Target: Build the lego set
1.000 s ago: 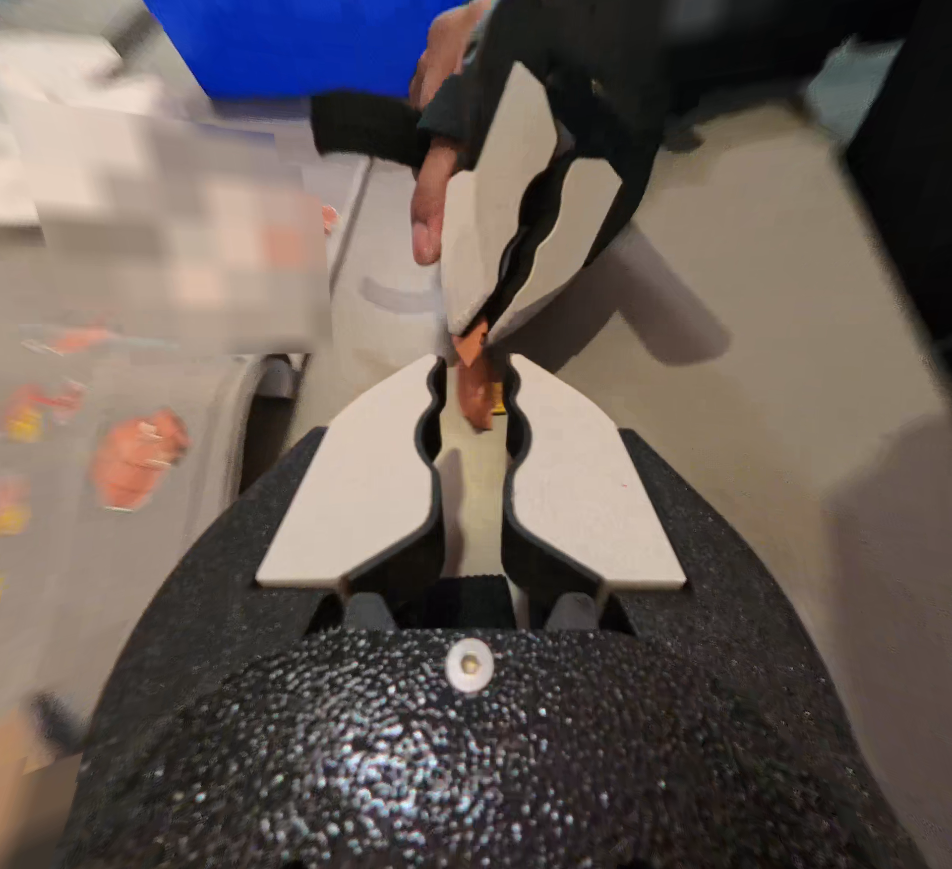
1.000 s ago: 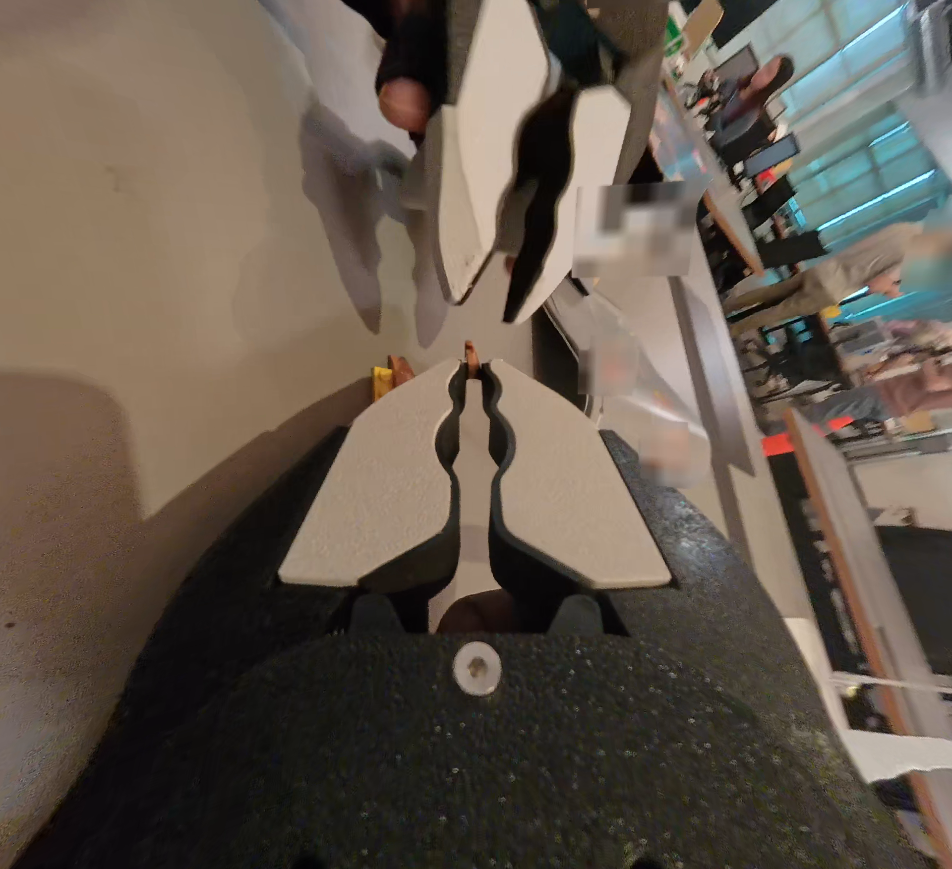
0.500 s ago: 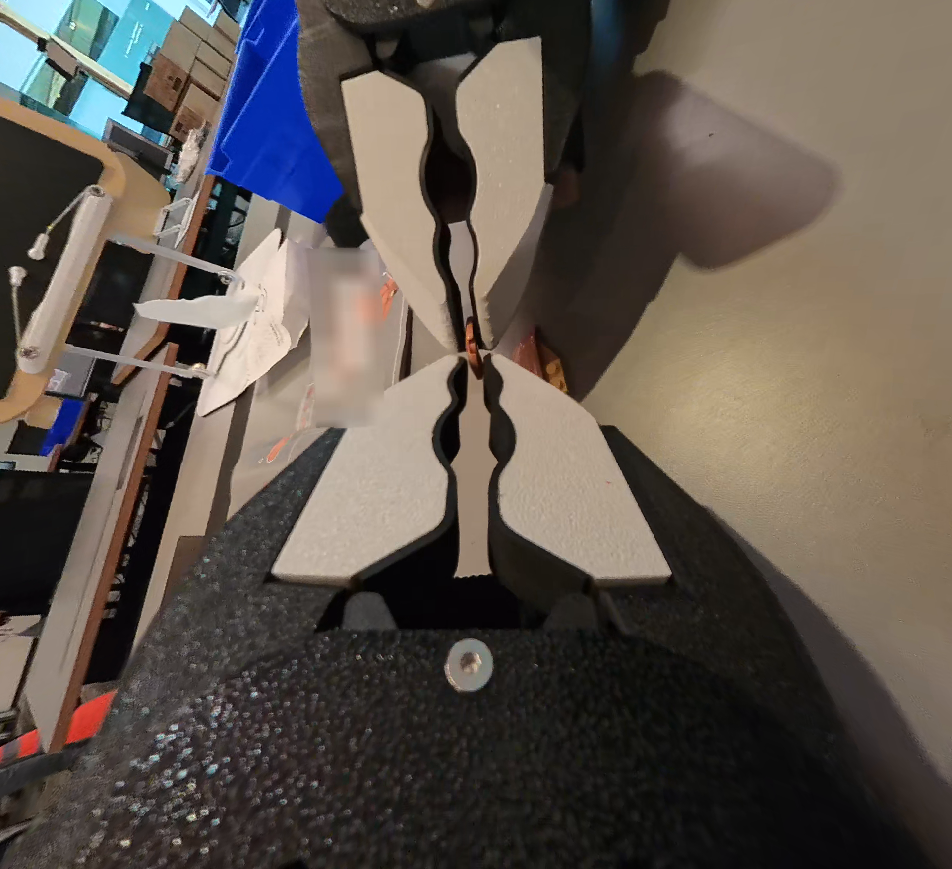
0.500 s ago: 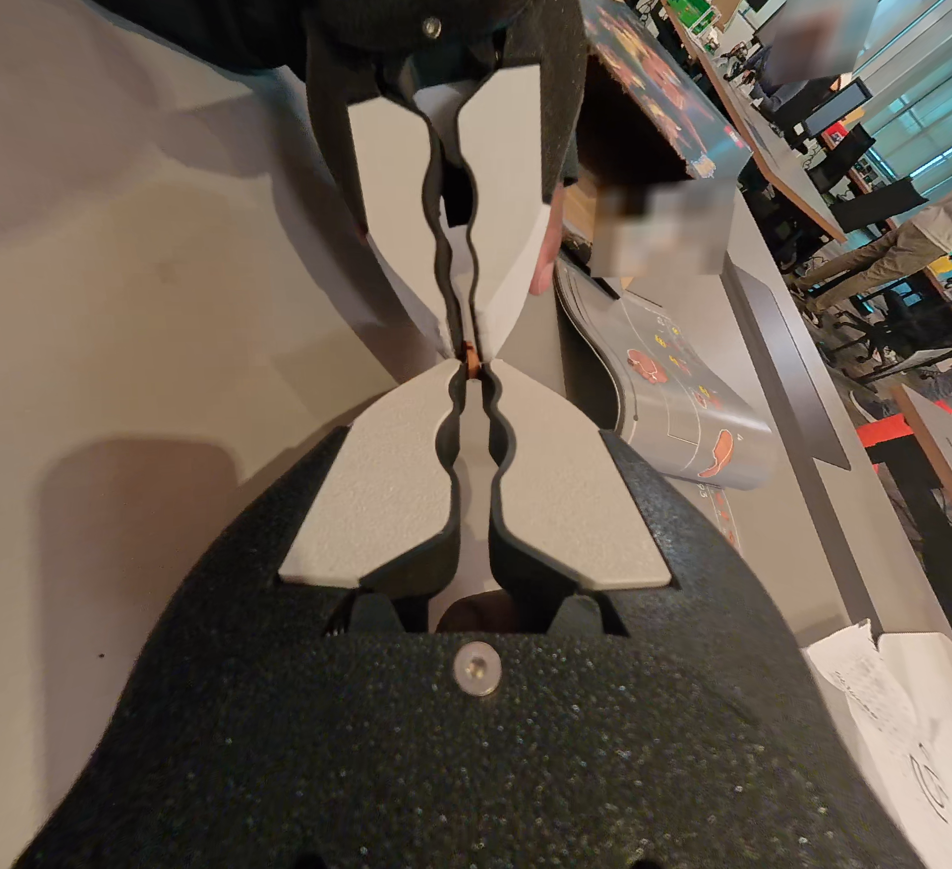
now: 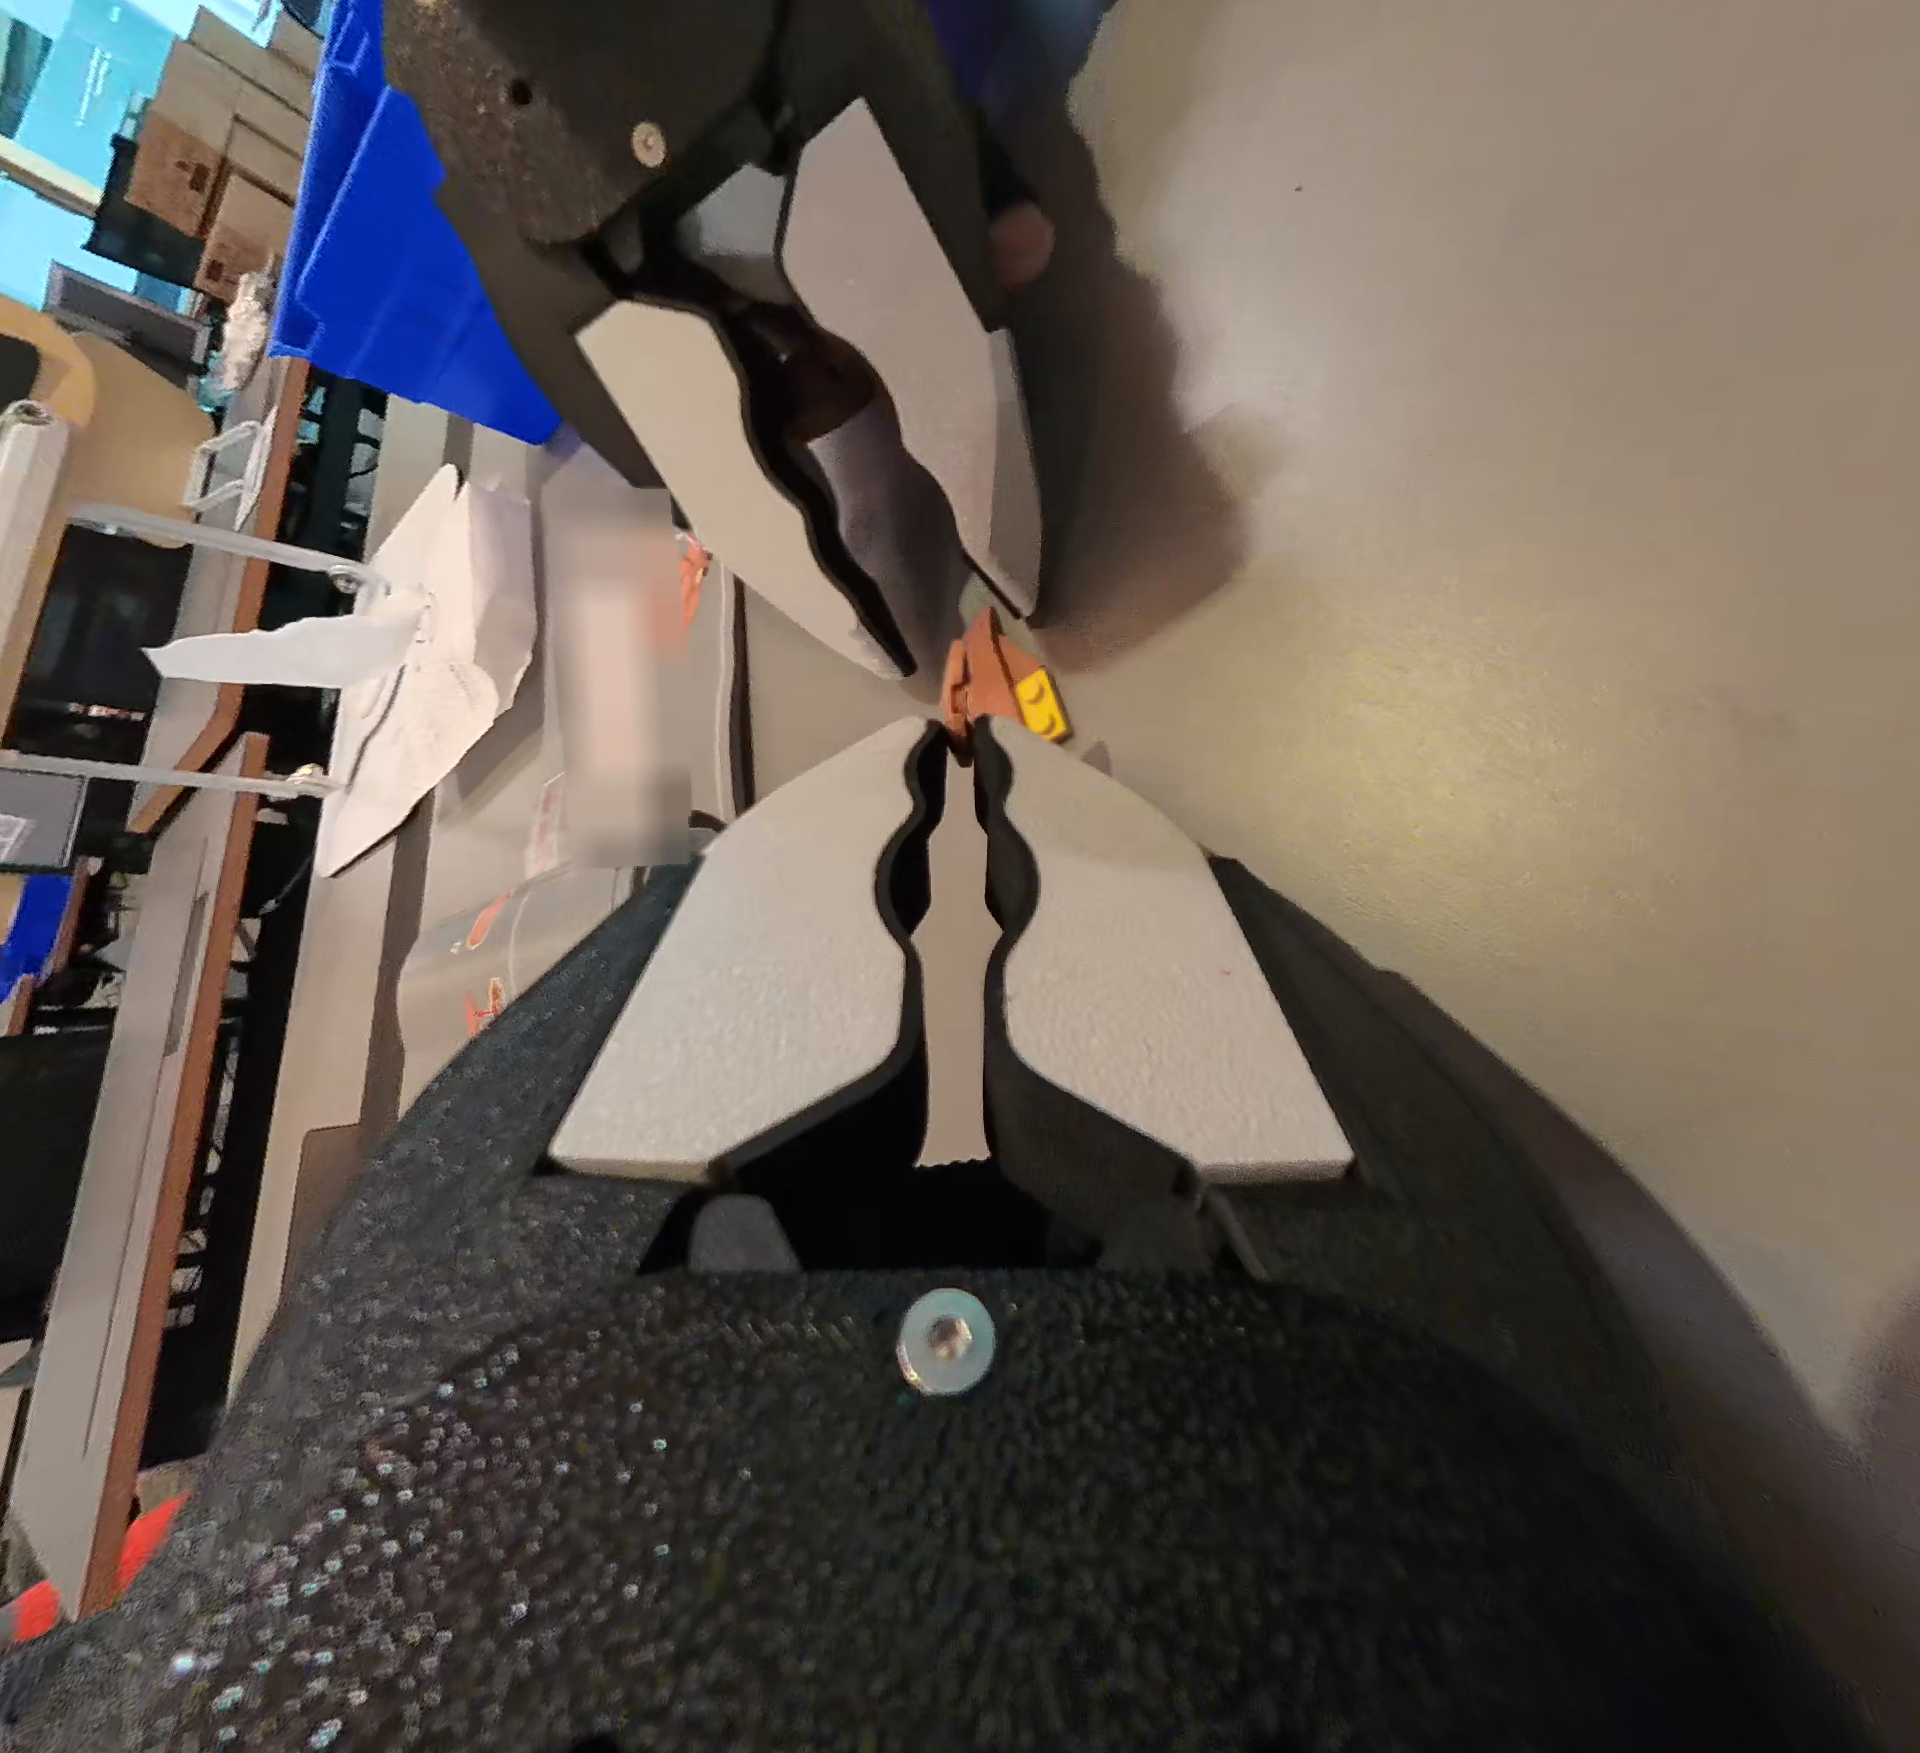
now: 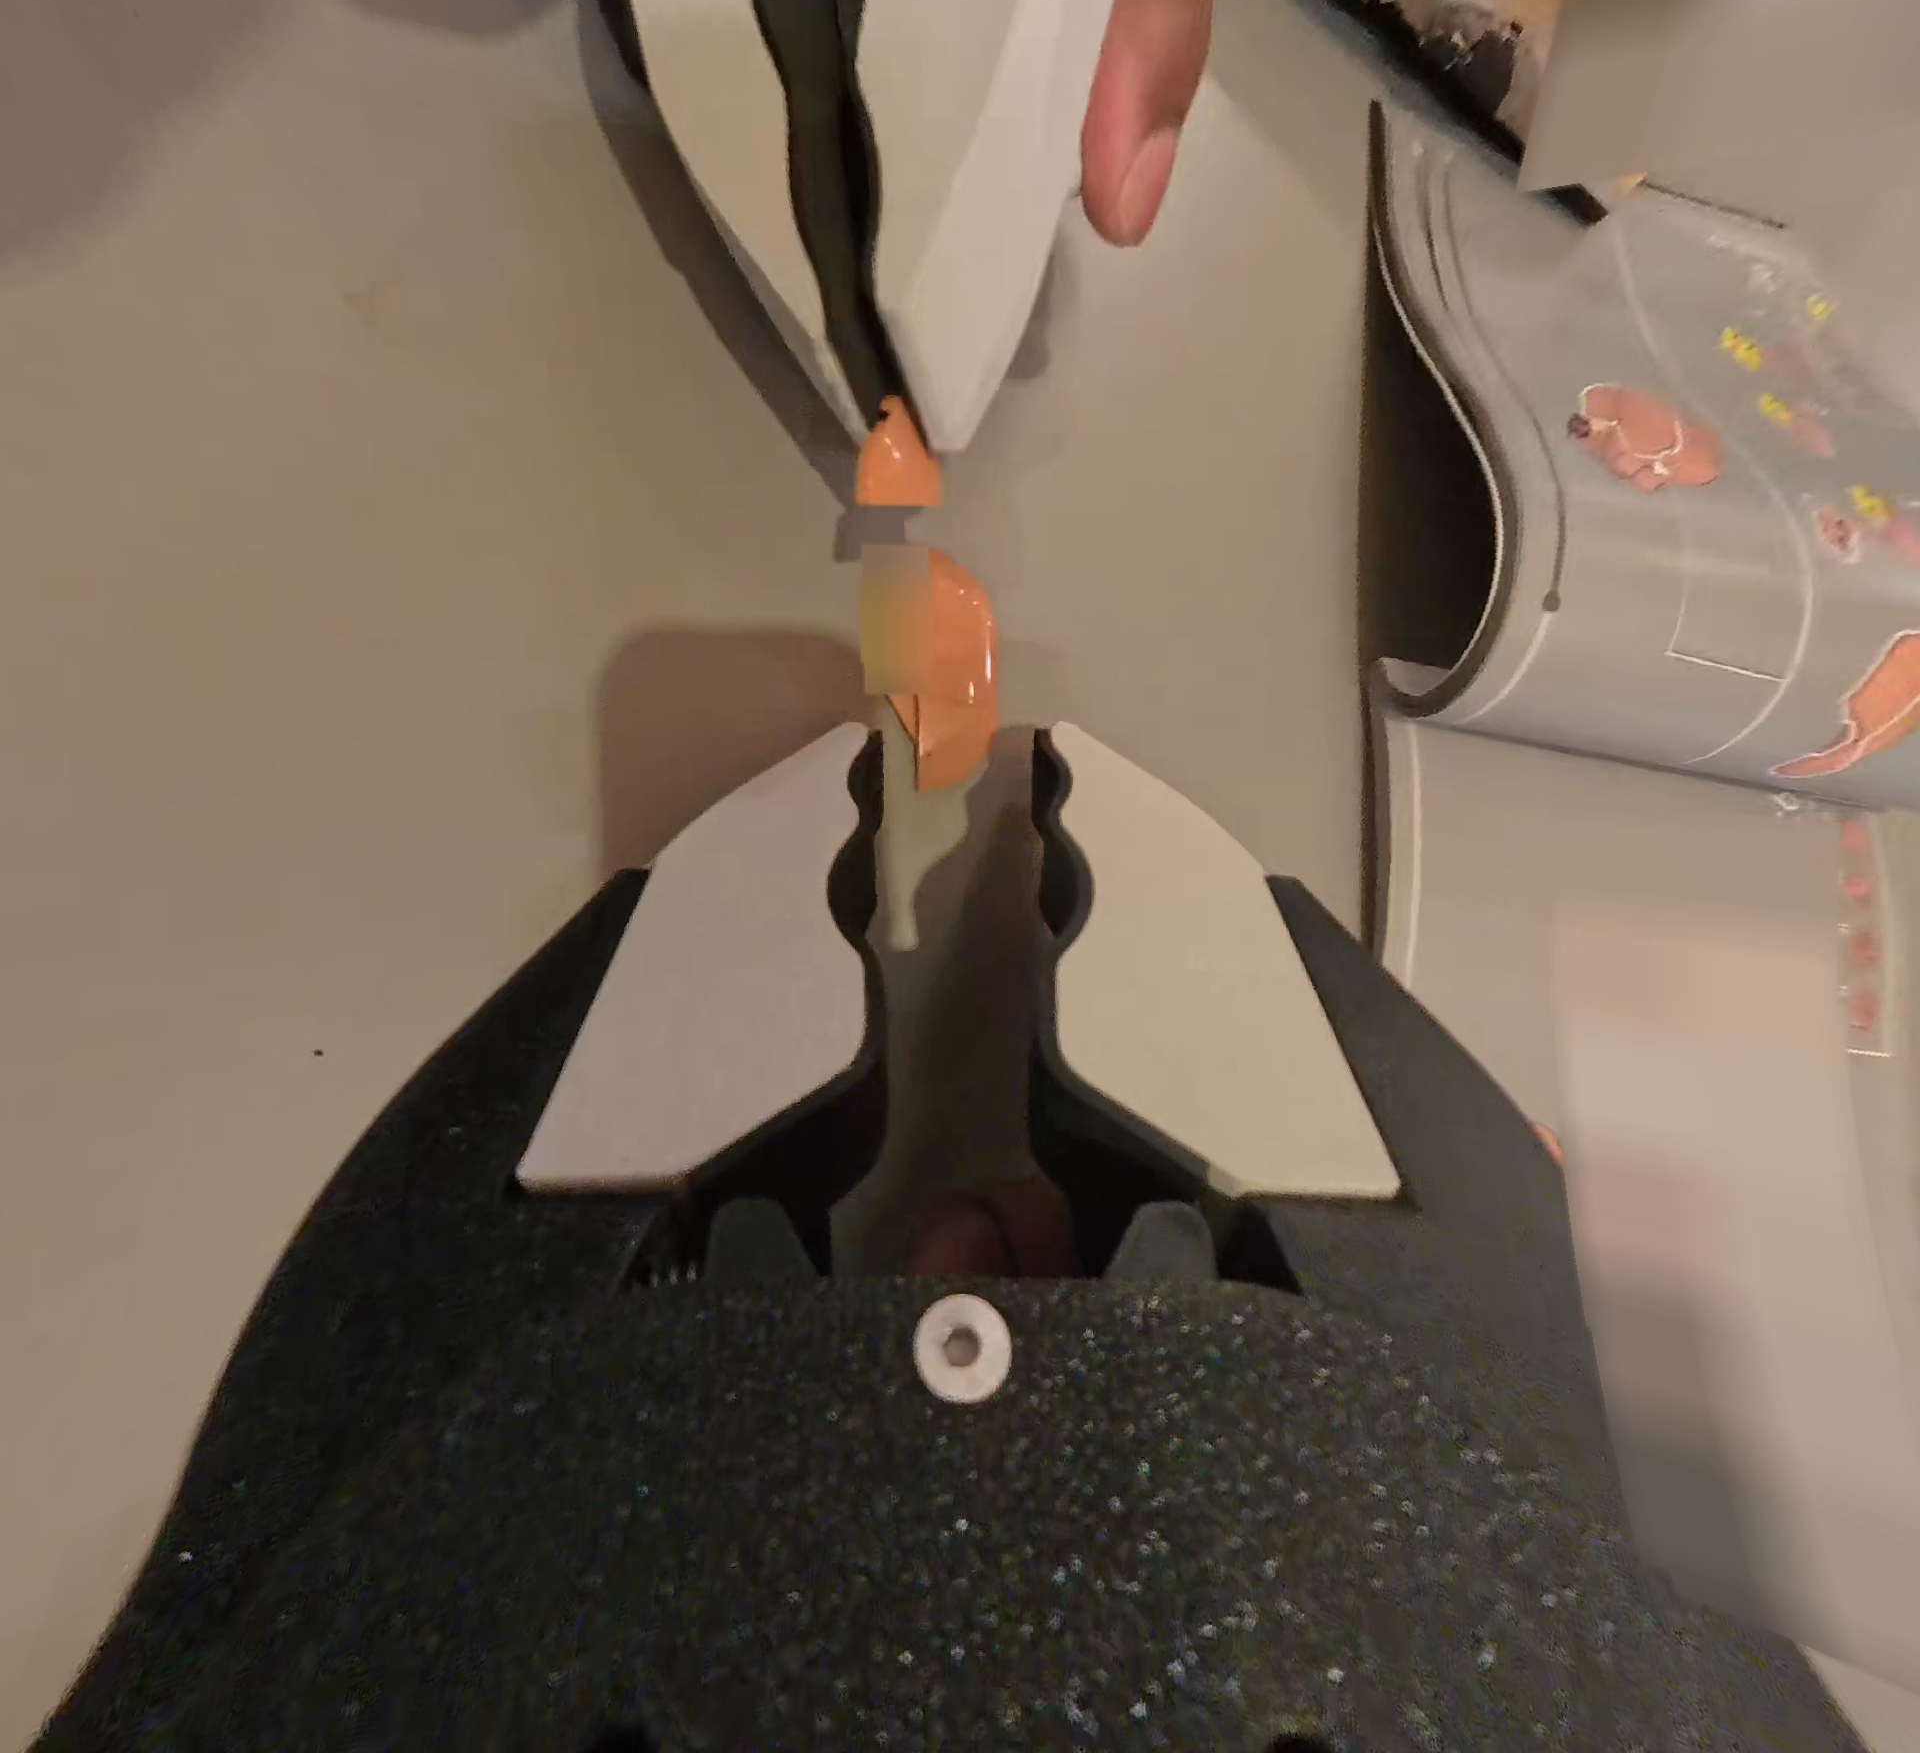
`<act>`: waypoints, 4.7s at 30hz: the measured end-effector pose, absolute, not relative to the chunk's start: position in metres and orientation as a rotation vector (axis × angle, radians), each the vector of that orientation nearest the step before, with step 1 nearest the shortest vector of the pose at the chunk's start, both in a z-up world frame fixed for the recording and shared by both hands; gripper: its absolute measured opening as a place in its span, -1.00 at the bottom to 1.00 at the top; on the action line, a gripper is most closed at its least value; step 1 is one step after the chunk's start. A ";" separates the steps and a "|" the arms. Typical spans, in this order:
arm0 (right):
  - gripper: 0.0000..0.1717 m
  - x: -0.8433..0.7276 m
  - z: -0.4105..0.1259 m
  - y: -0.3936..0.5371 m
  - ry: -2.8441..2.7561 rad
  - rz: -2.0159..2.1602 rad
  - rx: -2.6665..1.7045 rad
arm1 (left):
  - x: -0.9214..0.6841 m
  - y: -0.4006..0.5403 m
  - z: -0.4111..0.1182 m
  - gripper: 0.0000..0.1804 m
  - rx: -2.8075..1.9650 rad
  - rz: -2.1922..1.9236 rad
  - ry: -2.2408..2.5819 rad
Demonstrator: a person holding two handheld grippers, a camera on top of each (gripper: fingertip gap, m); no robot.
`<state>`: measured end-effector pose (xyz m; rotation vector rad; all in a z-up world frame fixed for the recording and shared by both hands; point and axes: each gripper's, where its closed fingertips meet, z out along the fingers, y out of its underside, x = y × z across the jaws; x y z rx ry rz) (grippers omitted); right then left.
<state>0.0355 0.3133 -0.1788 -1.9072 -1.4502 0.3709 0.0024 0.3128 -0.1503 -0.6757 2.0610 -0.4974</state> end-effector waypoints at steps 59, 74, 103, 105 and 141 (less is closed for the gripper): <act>-0.66 0.014 -0.182 0.312 -1.688 0.449 -1.966 | 0.000 0.325 -0.149 -0.94 -0.530 -0.336 2.016; -0.70 0.018 -0.182 0.316 -1.573 0.563 -2.070 | -0.001 0.313 -0.150 -0.94 -0.509 -0.444 2.029; -0.73 0.012 -0.146 0.320 -1.173 1.104 -2.090 | 0.001 0.317 -0.136 -0.94 -0.412 -0.338 1.919; -0.73 0.011 -0.144 0.320 -1.159 1.122 -2.084 | 0.001 0.318 -0.134 -0.94 -0.405 -0.320 1.914; -0.74 0.012 -0.141 0.322 -1.095 1.161 -2.117 | 0.008 0.322 -0.130 -0.95 -0.282 -0.070 1.864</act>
